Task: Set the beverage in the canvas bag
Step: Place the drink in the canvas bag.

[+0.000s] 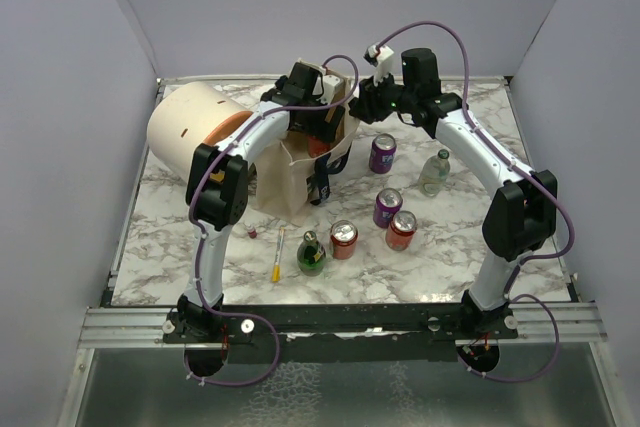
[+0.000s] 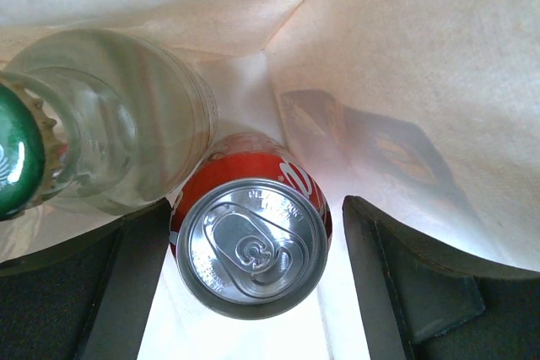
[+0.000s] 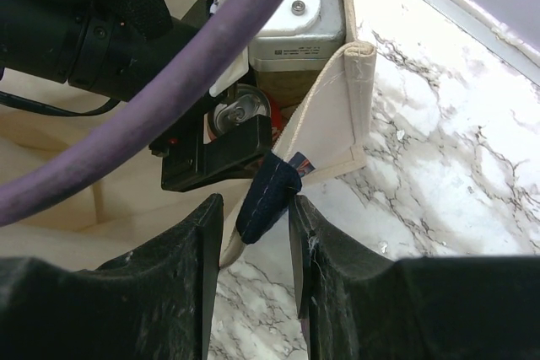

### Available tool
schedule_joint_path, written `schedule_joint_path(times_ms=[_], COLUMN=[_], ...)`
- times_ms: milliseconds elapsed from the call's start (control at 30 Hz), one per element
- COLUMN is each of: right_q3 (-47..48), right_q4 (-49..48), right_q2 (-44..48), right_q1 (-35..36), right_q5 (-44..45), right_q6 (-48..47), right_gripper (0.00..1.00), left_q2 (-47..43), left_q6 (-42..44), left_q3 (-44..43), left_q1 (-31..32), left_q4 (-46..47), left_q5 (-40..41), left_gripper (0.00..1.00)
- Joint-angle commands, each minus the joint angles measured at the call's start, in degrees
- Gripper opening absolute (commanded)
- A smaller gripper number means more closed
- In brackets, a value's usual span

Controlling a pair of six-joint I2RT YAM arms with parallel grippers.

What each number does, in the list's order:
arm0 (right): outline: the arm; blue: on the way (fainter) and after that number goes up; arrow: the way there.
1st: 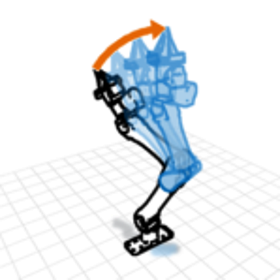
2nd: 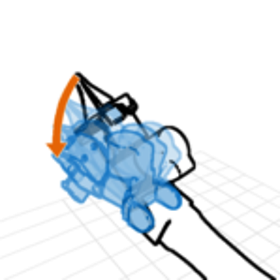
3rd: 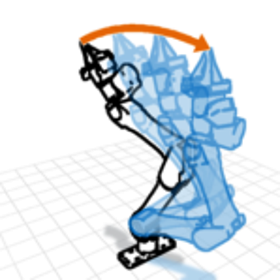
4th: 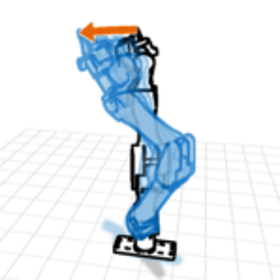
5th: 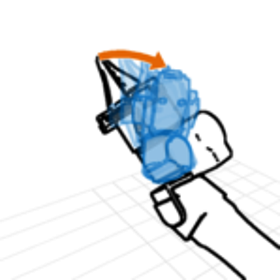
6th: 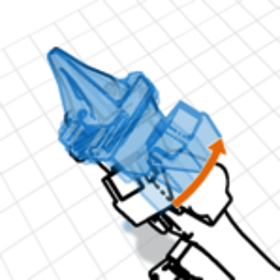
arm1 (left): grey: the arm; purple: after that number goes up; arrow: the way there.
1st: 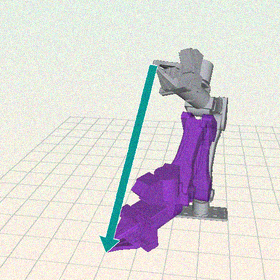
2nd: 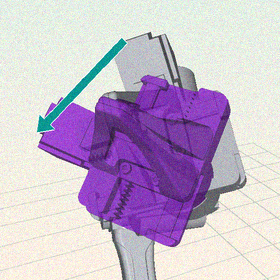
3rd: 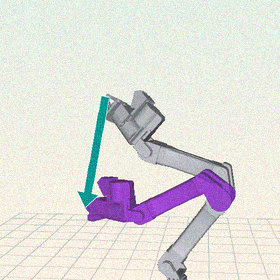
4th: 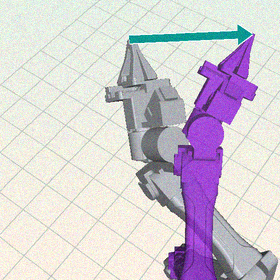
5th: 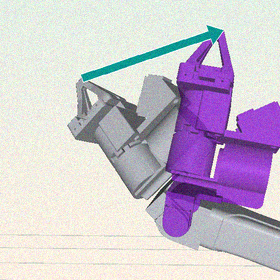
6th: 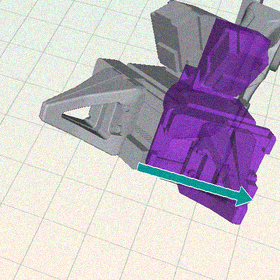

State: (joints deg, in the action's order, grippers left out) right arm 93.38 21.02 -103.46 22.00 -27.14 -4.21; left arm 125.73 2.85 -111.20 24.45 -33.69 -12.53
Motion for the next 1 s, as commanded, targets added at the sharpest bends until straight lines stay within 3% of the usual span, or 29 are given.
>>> schedule_joint_path(times_ms=[0, 433, 833, 967], right_q3=[0.16, 1.01, 1.22, 1.51], right_q4=[2.85, 5.28, 4.73, 4.76], right_q2=[-1.36, -0.93, -0.74, -1.02], right_q1=[-0.03, -0.09, -0.03, -0.03], right_q5=[-1.95, -2.36, -3.51, -3.28], right_q6=[-2.40, -5.16, -5.49, -5.66], right_gripper=[0.37, 0.37, 0.38, 0.38], left_q2=[-2.45, -6.94, -7.94, -7.85], left_q6=[-0.27, 0.79, 0.60, -0.59], left_q3=[-0.42, 1.28, 1.10, 2.09], left_q1=[-0.60, -0.89, -2.91, -3.71], left_q4=[1.07, -0.03, 0.57, 1.24], left_q5=[0.99, 1.30, -3.28, -6.28], left_gripper=[0.85, 0.92, 0.92, 0.86])
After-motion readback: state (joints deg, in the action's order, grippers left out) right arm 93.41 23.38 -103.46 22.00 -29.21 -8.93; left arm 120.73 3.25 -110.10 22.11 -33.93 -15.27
